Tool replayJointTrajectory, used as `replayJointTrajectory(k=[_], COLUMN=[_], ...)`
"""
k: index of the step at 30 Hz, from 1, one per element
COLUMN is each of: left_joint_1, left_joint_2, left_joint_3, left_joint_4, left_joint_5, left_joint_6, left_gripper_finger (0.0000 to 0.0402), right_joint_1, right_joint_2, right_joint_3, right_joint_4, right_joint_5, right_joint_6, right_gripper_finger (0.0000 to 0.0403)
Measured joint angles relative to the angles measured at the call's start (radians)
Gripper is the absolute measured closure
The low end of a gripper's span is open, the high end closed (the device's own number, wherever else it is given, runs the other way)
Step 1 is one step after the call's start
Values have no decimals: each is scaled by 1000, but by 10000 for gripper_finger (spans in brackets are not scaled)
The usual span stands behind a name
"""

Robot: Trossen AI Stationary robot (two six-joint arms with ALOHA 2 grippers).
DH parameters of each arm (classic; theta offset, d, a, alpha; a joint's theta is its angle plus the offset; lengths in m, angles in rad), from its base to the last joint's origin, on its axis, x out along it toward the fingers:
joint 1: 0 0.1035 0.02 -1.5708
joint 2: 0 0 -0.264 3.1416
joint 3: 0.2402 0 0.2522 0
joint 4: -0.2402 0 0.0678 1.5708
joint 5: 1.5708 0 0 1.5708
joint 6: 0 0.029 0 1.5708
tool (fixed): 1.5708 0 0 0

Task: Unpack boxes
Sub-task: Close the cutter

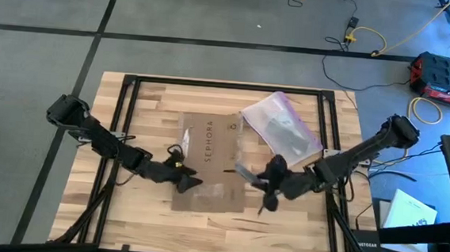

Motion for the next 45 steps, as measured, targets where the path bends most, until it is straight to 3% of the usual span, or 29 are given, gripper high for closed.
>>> replayJointTrajectory(k=[6, 9, 11, 13, 16, 20, 26, 31, 34, 39, 45], left_joint_1=[2, 21, 44, 75, 138, 287, 515, 674, 718, 758, 778], left_joint_2=[-1, -1, -12, -30, -84, -201, -339, -348, -320, -276, -227], left_joint_3=[2, 2, 2, 2, 2, 27, 128, 274, 373, 449, 450], left_joint_4=[601, 839, 891, 857, 669, 360, 109, -80, -197, -218, -122], left_joint_5=[-213, -214, -213, -212, -162, 15, 230, 519, 564, 613, 693], left_joint_6=[486, 728, 824, 857, 812, 726, 860, 905, 928, 912, 840], left_gripper_finger=[51, 51, 51, 51, 51, 51, 51, 51, 51, 51, 51], right_joint_1=[-136, -205, -258, -314, -399, -494, -605, -712, -767, -813, -843], right_joint_2=[3, 4, 8, 21, 54, 103, 150, 172, 183, 189, 187], right_joint_3=[0, 0, 0, 2, 2, 2, 2, 3, 3, 5, 18], right_joint_4=[304, 460, 568, 669, 762, 859, 1031, 1039, 1063, 1093, 1103], right_joint_5=[9, -28, -93, -176, -307, -458, -621, -715, -795, -827, -846], right_joint_6=[-85, -151, -183, -198, -212, -215, -333, -375, -374, -407, -425], right_gripper_finger=[297, 297, 297, 297, 297, 297, 297, 297, 297, 297, 297])
